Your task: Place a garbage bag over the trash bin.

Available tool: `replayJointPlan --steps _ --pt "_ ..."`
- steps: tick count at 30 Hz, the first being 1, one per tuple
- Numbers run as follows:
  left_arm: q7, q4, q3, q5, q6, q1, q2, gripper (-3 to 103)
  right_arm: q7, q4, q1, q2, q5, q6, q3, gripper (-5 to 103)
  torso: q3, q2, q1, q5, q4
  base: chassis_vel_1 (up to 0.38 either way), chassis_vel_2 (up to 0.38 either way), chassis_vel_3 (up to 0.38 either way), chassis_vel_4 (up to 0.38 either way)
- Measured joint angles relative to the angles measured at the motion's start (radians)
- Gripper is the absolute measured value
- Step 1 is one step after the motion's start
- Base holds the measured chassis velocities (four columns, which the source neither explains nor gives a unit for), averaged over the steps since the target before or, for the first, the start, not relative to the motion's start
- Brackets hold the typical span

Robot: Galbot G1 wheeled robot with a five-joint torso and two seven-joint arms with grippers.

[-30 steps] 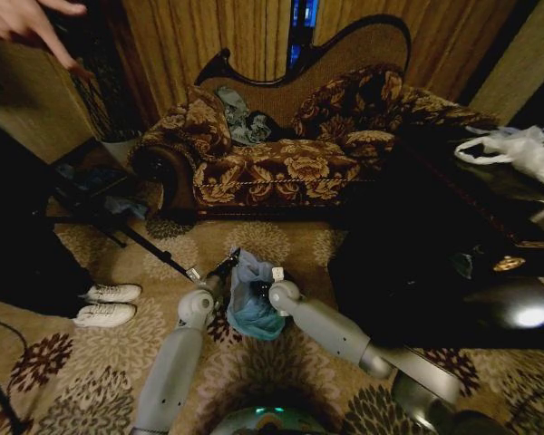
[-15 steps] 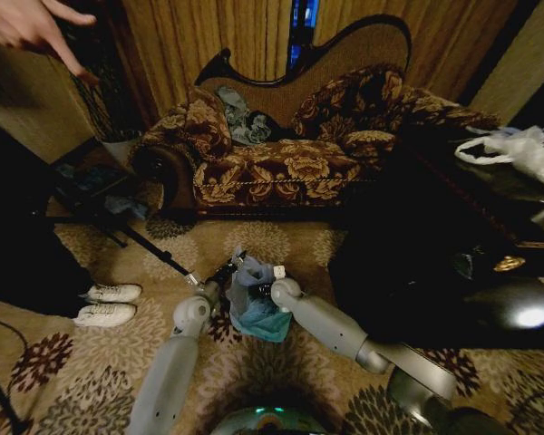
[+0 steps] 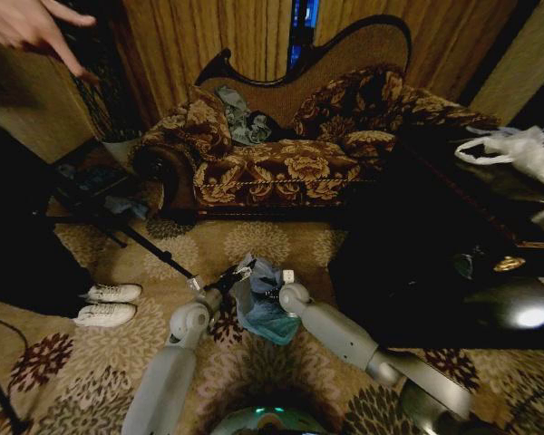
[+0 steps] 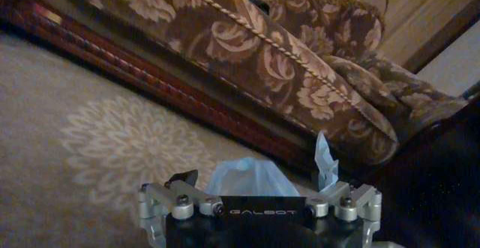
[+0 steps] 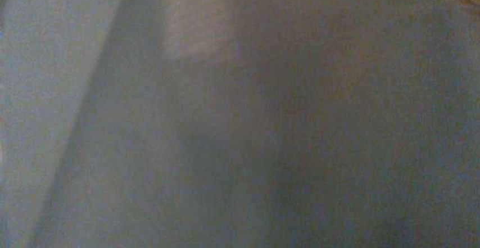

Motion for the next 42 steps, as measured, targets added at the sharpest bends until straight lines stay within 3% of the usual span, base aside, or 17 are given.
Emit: replayJointPlan --steps 11,27,33,35,38,42 --pt "-0.016 -0.094 -0.036 0.097 0.029 0.057 0.002 100 0.001 0.021 -0.025 0.001 0.008 0.024 0.024 100 0.0 0.0 0.0 -0.0003 -0.0003 0.0 0.0 0.0 0.0" --pt "-0.041 -0.022 -0.025 0.158 0.03 0.008 -0.018 100 0.013 -0.002 -0.017 0.048 0.022 0.049 0.017 100 0.0 0.0 0.0 -0.0004 -0.0003 0.0 0.0 0.0 0.0" --pt "-0.067 -0.024 -0.003 0.089 0.058 -0.009 -0.015 100 0.009 -0.002 -0.013 0.046 0.022 0.049 0.008 100 0.0 0.0 0.0 -0.0003 -0.0004 0.0 0.0 0.0 0.0" --pt "-0.105 -0.036 0.008 0.03 0.07 -0.012 -0.022 100 0.009 -0.002 -0.011 0.046 0.022 0.049 0.006 100 0.0 0.0 0.0 -0.0003 -0.0003 0.0 0.0 0.0 0.0" --pt "-0.219 -0.043 0.022 -0.084 0.091 -0.018 -0.042 100 0.009 0.002 -0.011 0.046 0.021 0.049 0.005 100 0.0 0.0 0.0 -0.0001 -0.0002 0.0 0.0 0.0 0.0" --pt "-0.243 -0.011 0.033 -0.14 0.089 -0.03 -0.046 100 0.009 0.007 -0.014 0.04 0.019 0.05 0.003 100 0.0 0.0 0.0 -0.0001 -0.0002 0.0 0.0 0.0 0.0"
